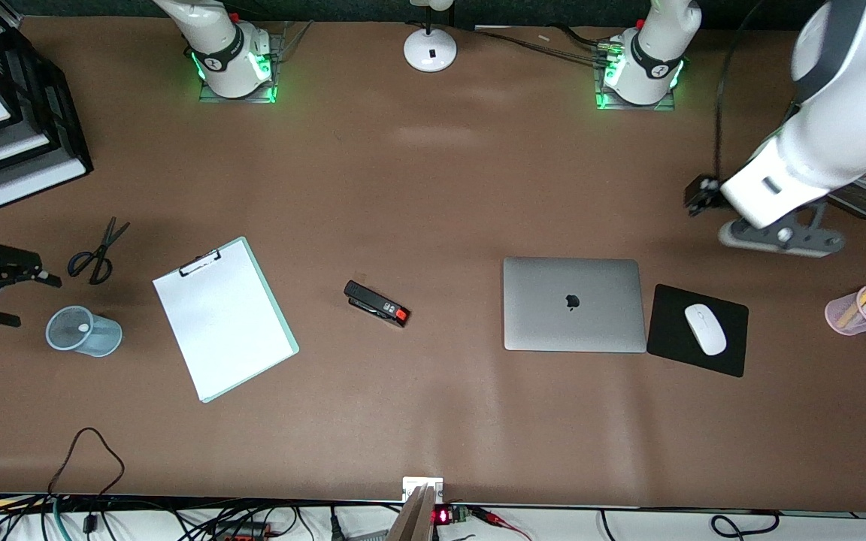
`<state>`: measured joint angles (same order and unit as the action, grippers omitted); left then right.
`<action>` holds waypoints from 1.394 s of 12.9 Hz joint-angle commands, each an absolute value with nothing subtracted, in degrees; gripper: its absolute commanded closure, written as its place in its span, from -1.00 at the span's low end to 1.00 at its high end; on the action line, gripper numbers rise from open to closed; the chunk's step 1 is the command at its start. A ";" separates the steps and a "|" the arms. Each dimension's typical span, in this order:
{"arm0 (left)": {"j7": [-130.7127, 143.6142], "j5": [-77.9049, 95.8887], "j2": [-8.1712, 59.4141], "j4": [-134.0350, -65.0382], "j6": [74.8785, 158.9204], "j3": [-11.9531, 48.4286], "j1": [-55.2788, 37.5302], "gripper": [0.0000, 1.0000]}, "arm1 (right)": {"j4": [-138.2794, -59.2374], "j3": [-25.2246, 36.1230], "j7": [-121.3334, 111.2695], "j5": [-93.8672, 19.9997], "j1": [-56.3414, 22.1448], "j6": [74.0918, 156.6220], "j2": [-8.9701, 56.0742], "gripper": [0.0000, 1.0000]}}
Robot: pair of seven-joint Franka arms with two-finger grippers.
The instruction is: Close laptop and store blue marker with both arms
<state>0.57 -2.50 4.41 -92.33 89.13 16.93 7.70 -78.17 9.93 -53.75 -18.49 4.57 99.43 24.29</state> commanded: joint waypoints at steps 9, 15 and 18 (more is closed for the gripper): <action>-2.73 -0.62 -4.14 -97.22 93.18 17.58 11.25 -1.00 | -87.61 10.02 -5.91 -1.05 -10.37 86.74 6.09 -1.00; -3.43 -0.53 -3.87 -95.98 92.20 17.32 11.60 -1.00 | -102.63 9.32 -2.38 1.49 -10.46 98.50 -5.60 -1.00; -3.52 -0.35 -3.17 -94.06 92.11 8.33 4.88 -1.00 | -104.34 8.18 -2.20 3.60 -10.37 101.16 -7.65 -1.00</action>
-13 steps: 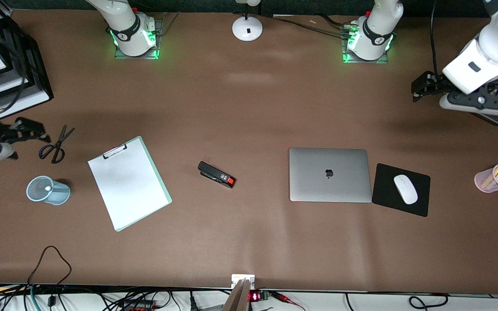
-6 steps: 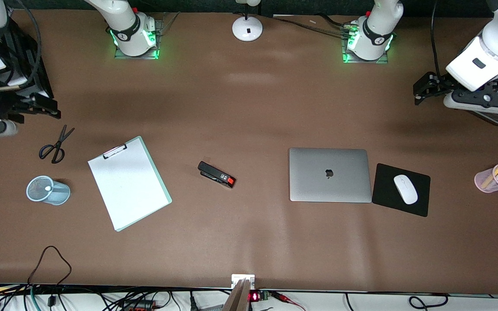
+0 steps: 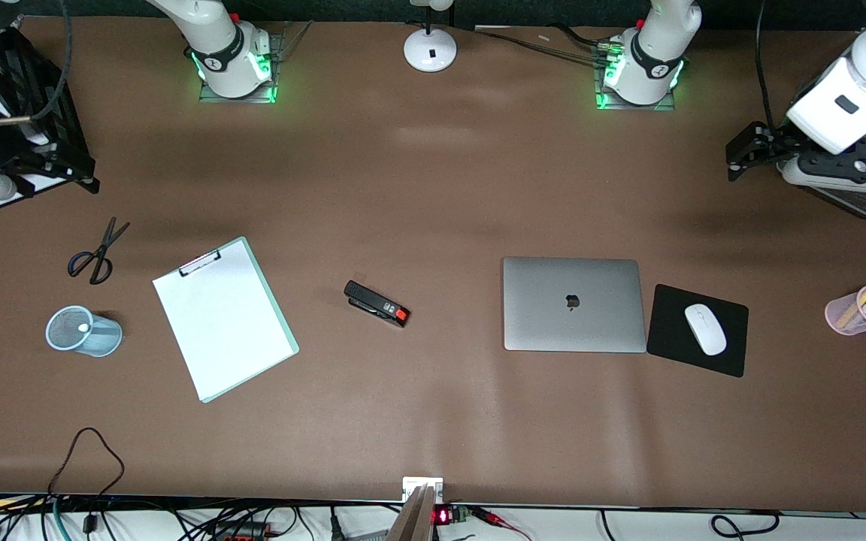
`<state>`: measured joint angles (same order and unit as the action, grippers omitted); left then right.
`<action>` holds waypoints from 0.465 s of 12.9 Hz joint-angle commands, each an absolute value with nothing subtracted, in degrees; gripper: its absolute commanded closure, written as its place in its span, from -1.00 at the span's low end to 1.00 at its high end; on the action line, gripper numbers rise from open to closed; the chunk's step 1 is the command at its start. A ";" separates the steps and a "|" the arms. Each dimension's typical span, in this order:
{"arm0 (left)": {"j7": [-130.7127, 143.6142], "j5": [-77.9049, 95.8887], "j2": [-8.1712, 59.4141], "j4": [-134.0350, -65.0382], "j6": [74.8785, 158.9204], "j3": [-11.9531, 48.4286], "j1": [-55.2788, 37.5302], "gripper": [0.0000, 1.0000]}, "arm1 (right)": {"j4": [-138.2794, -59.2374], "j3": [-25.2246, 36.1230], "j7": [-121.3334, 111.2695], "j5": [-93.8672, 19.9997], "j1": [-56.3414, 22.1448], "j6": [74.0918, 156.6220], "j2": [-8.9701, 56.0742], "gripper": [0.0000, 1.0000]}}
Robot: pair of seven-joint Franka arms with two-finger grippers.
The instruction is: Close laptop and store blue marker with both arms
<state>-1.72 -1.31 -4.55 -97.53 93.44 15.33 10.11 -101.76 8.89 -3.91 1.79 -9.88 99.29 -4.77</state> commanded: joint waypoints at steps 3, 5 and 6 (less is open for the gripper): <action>-3.08 -0.69 0.61 -91.50 92.37 4.13 2.64 -1.00 | -102.31 8.43 -2.02 2.91 -9.76 101.51 -6.42 -1.00; -2.73 -2.99 -0.70 -92.37 91.85 4.48 1.94 -1.00 | -100.03 8.70 -2.02 2.81 -9.41 101.34 -5.54 -1.00; -2.72 -2.90 -1.40 -92.63 91.85 4.57 1.76 -1.00 | -99.24 8.70 -2.20 2.81 -9.40 101.34 -5.02 -1.00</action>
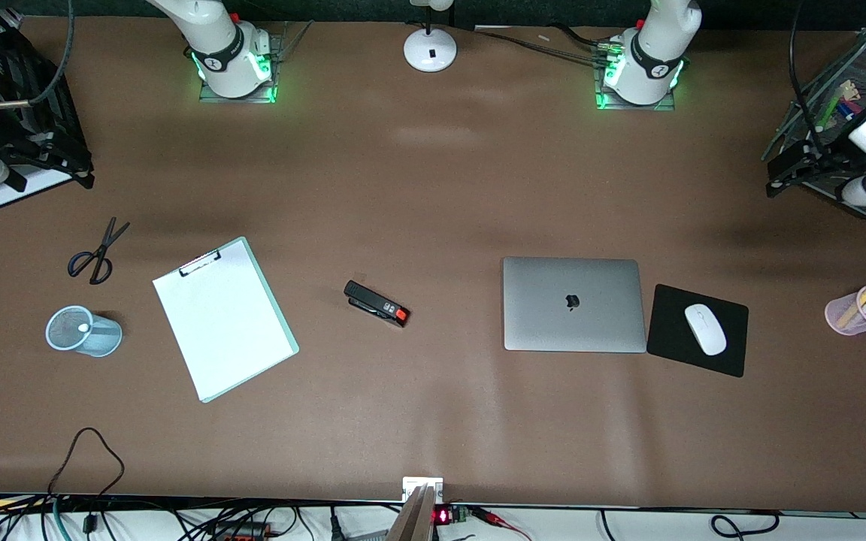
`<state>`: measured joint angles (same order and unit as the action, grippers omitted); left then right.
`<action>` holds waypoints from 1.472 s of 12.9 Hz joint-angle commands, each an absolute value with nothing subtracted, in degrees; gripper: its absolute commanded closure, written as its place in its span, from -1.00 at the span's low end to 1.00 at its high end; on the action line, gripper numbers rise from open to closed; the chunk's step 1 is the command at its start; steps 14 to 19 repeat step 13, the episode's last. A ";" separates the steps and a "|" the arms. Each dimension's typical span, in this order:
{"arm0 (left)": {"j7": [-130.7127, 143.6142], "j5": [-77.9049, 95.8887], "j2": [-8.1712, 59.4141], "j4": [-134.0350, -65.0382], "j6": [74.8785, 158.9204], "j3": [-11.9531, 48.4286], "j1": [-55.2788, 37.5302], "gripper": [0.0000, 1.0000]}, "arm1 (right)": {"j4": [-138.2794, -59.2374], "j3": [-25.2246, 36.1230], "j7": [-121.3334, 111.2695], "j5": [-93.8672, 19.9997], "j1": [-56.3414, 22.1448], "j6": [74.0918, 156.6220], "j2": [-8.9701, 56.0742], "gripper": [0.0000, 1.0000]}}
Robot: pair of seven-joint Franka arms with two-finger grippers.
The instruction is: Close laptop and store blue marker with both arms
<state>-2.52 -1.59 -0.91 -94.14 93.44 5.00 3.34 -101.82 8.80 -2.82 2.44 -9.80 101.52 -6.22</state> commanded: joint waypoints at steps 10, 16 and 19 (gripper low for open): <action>-2.55 -2.64 -1.41 -91.94 91.23 4.83 0.88 -1.00 | -96.24 8.35 -2.37 -2.11 -9.93 94.31 -4.40 -1.00; -2.72 -2.64 -1.67 -92.02 90.62 4.83 1.14 -1.00 | -96.50 8.44 -2.46 -1.76 -9.67 93.69 -4.13 -1.00; -2.72 -2.64 -1.67 -92.02 90.62 4.83 1.14 -1.00 | -96.50 8.44 -2.46 -1.76 -9.67 93.69 -4.13 -1.00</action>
